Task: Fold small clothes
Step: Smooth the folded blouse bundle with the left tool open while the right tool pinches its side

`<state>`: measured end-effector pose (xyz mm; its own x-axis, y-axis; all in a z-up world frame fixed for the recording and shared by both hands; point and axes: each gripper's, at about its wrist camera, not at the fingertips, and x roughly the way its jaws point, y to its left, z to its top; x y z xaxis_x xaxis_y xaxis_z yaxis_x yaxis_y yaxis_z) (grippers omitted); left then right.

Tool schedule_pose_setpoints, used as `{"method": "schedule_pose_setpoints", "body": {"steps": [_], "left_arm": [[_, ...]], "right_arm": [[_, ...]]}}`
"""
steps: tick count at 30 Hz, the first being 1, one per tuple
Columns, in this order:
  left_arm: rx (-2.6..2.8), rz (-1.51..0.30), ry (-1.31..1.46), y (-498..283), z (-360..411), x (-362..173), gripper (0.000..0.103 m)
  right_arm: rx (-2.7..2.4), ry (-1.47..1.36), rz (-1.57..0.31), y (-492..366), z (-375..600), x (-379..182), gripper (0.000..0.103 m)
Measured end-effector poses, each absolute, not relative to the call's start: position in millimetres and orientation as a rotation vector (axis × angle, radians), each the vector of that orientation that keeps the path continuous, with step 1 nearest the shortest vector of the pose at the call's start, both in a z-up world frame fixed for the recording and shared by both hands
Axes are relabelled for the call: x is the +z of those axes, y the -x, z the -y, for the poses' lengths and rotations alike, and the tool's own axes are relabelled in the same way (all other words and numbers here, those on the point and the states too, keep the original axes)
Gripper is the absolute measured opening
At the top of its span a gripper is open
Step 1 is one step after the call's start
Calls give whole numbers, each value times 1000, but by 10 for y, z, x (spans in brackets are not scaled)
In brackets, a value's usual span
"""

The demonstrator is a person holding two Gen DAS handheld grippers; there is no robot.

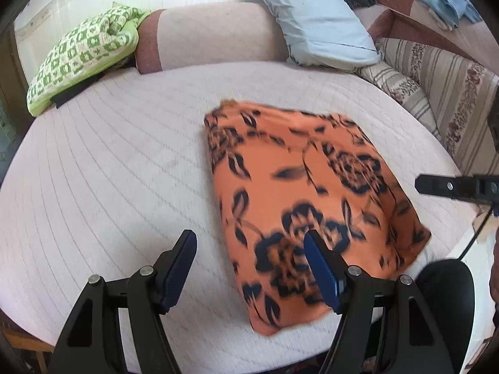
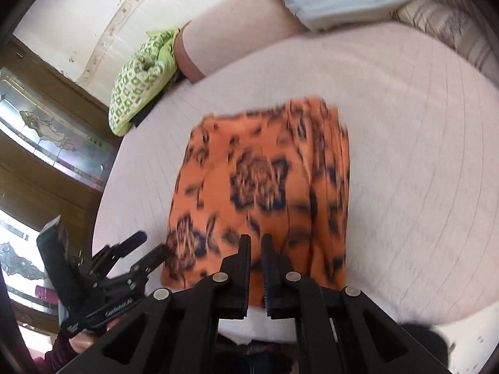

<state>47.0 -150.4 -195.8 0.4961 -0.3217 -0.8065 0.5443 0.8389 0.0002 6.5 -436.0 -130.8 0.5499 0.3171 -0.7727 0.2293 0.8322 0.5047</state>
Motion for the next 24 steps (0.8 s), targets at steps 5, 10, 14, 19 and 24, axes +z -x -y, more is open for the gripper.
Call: {"method": "schedule_pose_setpoints", "body": {"steps": [5, 10, 14, 19, 24], "left_arm": [[-505, -945, -275, -818, 1670, -1963, 72], [-471, -989, -296, -1052, 1889, -2123, 72], [-452, -1001, -311, -1098, 1980, -2261, 72], [-436, -1000, -353, -1162, 2027, -2387, 85], [-434, -1010, -382, -1299, 2117, -2479, 91]], "right_arm": [[11, -645, -1021, -501, 4542, -1399, 10], [-1, -714, -1038, -810, 4591, -1584, 10], [-46, -738, -1051, -957, 4648, -1763, 10], [-63, -852, -1041, -1015, 4815, -2058, 8], [-73, -883, -1063, -1111, 4880, -2159, 2]]}}
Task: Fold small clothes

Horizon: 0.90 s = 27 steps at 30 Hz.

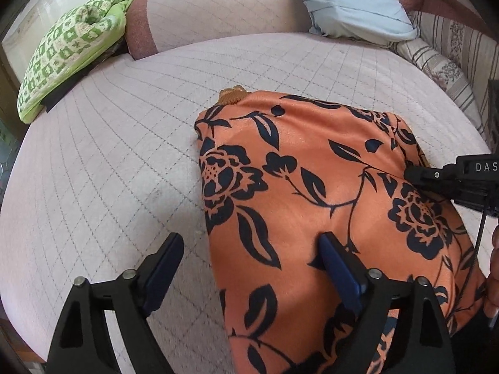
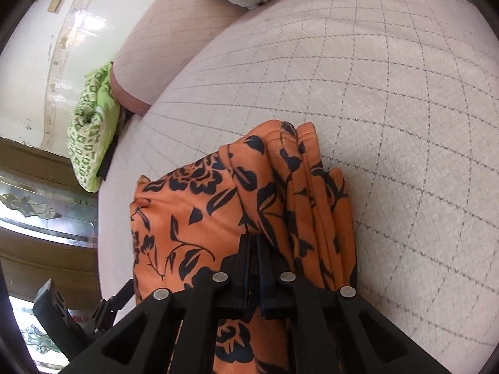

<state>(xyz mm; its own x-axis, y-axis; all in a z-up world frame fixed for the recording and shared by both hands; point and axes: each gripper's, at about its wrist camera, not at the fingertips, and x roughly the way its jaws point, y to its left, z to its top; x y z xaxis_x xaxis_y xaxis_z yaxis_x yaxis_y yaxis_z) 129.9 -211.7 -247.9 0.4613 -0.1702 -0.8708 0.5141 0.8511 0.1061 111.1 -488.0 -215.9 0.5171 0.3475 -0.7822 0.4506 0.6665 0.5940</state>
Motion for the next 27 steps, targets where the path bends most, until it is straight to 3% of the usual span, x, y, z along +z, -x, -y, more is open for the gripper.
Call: {"method": "schedule_pose_setpoints", "body": {"steps": [8, 16, 27], "left_arm": [[-414, -1045, -352, -1344, 2085, -2510, 96], [-381, -966, -374, -980, 1975, -2365, 96], [-368, -973, -279, -715, 1767, -2338, 96]], "right_arm": [[-112, -837, -1071, -1245, 4826, -2204, 0], [-78, -846, -1005, -812, 4769, -1891, 9], [-44, -758, -996, -180, 4416, -1638, 8]]}}
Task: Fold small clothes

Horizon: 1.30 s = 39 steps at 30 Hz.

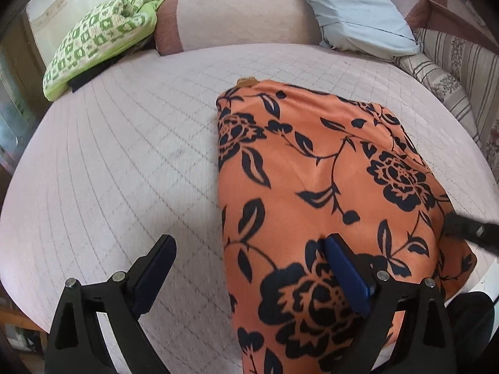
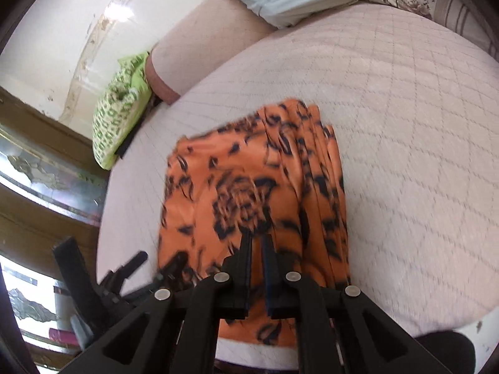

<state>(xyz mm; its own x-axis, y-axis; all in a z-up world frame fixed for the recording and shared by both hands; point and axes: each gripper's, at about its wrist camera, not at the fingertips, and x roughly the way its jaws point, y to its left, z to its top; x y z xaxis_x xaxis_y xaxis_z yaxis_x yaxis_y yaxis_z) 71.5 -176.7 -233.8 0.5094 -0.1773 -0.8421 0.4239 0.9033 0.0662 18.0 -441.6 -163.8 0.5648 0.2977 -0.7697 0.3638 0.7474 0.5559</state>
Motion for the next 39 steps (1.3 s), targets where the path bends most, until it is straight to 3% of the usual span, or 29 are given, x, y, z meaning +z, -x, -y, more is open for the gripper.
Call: {"method": "schedule_pose_setpoints", "body": {"steps": [6, 39], "left_arm": [[-375, -925, -351, -615, 1816, -2434, 103], [-375, -923, -357, -601, 1759, -2405, 103]], "right_arm": [[-37, -790, -1039, -112, 4392, -2015, 6], [-41, -643, -1028, -61, 4174, -1986, 7]]}}
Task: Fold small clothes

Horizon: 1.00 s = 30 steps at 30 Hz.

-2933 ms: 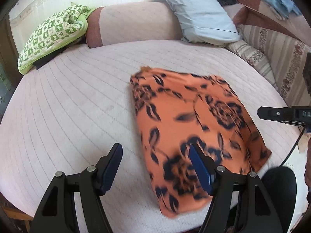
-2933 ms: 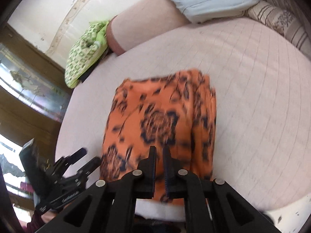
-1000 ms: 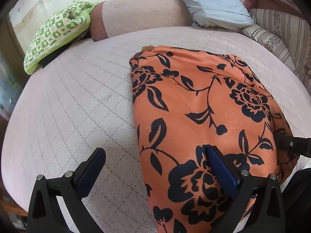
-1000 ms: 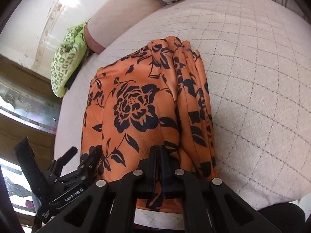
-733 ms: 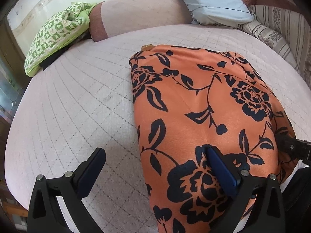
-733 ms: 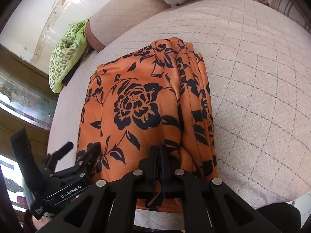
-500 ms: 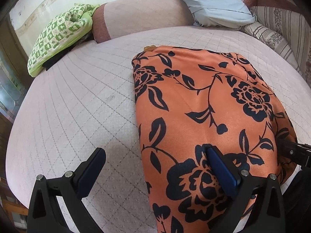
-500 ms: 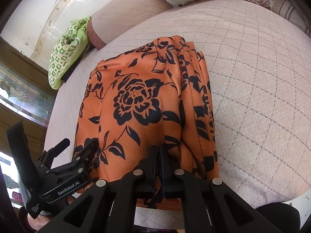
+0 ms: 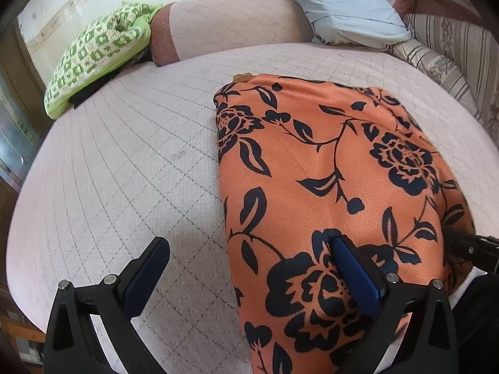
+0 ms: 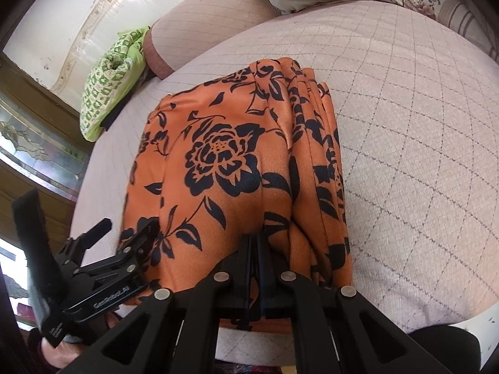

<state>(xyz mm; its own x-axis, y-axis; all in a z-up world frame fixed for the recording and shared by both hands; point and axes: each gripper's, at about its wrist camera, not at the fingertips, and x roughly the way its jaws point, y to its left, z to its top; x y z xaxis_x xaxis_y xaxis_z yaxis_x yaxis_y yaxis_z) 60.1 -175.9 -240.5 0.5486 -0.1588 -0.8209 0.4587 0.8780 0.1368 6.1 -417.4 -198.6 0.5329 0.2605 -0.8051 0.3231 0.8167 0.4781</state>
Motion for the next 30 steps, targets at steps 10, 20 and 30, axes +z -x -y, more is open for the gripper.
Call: {"method": "schedule_pose_setpoints", "body": {"steps": [10, 20, 30], "left_arm": [[-439, -865, -383, -389, 1466, -1981, 103], [-465, -997, -376, -237, 1326, -2291, 103], [-479, -1040, -405, -304, 1332, -2449, 103]], "right_arm": [[61, -735, -879, 265, 4528, -1528, 78], [88, -683, -838, 114, 4185, -1385, 50], [67, -797, -1065, 41, 4252, -2038, 36]]}}
